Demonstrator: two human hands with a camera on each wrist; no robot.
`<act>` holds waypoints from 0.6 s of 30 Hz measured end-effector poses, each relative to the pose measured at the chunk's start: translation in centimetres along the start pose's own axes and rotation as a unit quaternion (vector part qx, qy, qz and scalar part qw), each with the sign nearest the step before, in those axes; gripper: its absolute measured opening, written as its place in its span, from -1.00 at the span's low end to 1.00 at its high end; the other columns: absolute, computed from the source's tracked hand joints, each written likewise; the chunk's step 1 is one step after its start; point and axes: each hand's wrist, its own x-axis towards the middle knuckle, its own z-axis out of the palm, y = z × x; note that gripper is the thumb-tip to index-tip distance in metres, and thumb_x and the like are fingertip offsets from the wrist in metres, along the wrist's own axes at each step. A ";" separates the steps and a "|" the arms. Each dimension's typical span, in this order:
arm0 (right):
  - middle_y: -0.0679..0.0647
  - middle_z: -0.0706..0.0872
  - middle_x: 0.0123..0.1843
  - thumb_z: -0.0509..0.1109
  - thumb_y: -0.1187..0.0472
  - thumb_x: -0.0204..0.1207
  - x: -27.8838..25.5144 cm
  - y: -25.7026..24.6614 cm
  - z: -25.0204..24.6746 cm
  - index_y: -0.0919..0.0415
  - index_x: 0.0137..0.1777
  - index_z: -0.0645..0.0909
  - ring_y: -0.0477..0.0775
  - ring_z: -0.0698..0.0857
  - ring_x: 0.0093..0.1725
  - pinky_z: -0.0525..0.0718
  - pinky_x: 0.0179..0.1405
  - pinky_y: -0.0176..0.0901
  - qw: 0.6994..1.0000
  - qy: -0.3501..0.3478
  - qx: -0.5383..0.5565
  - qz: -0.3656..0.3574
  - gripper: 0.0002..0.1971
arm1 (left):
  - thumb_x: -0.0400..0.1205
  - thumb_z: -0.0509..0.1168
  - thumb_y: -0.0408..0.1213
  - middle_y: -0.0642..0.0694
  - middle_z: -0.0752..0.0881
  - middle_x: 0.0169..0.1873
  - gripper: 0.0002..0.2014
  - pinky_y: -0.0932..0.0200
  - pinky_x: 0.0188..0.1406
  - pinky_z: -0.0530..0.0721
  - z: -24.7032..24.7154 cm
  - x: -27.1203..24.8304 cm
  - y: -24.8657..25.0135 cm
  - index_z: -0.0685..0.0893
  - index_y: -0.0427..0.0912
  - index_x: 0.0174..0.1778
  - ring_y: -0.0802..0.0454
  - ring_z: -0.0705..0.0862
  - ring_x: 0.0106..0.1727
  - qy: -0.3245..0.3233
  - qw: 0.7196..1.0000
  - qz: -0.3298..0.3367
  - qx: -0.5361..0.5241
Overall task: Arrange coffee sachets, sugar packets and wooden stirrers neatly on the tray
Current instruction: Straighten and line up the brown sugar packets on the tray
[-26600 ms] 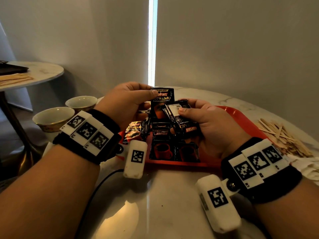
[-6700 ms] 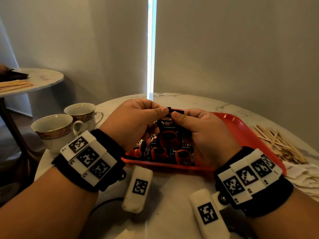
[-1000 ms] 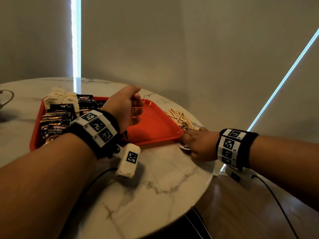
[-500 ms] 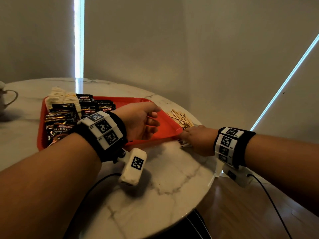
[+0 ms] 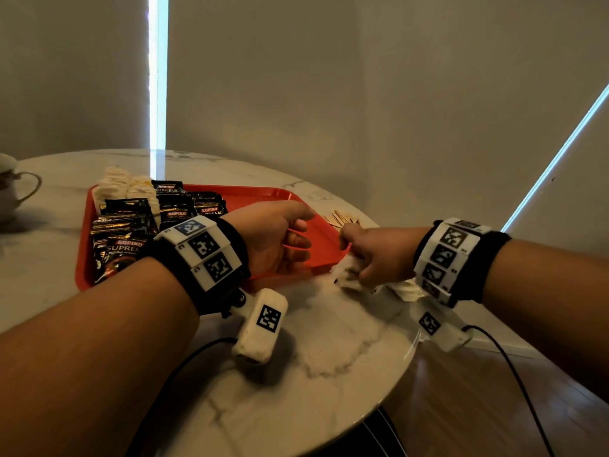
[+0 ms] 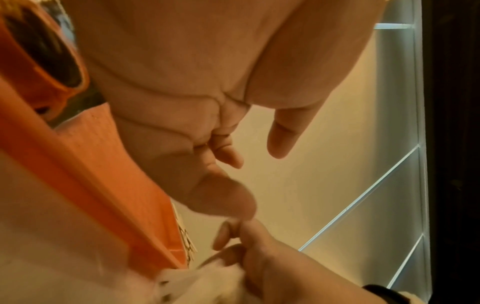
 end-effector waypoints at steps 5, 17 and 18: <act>0.04 0.70 0.09 0.43 0.22 0.47 1.1 -0.5 1.8 0.08 0.42 0.44 0.14 0.68 0.03 0.72 0.08 0.07 0.998 0.033 -0.022 -0.044 -0.49 | 0.72 0.28 -0.04 -0.12 0.59 -0.35 -0.77 0.09 -0.37 0.67 -0.1 0.3 -0.2 0.51 -0.15 -0.04 -0.06 0.64 -0.36 0.000 1.000 -0.005 0.009; -0.03 0.67 0.03 0.41 0.08 0.45 0.7 -0.3 2.8 -0.03 0.28 0.45 0.06 0.68 -0.04 0.74 0.05 0.13 0.996 0.052 0.008 -0.070 -0.60 | 0.70 0.32 -0.06 -0.14 0.58 -0.31 -0.76 0.10 -0.50 0.70 0.1 0.3 -0.4 0.51 -0.17 0.04 -0.07 0.64 -0.36 0.003 1.000 -0.009 -0.007; -0.03 0.68 0.03 0.43 0.12 0.45 0.4 -0.3 2.0 -0.04 0.32 0.44 0.05 0.69 -0.04 0.74 0.04 0.08 0.997 0.055 0.016 -0.053 -0.56 | 0.70 0.32 -0.07 -0.14 0.59 -0.29 -0.76 0.08 -0.43 0.72 0.0 0.3 -0.4 0.52 -0.17 0.04 -0.07 0.65 -0.34 0.007 1.000 -0.006 -0.009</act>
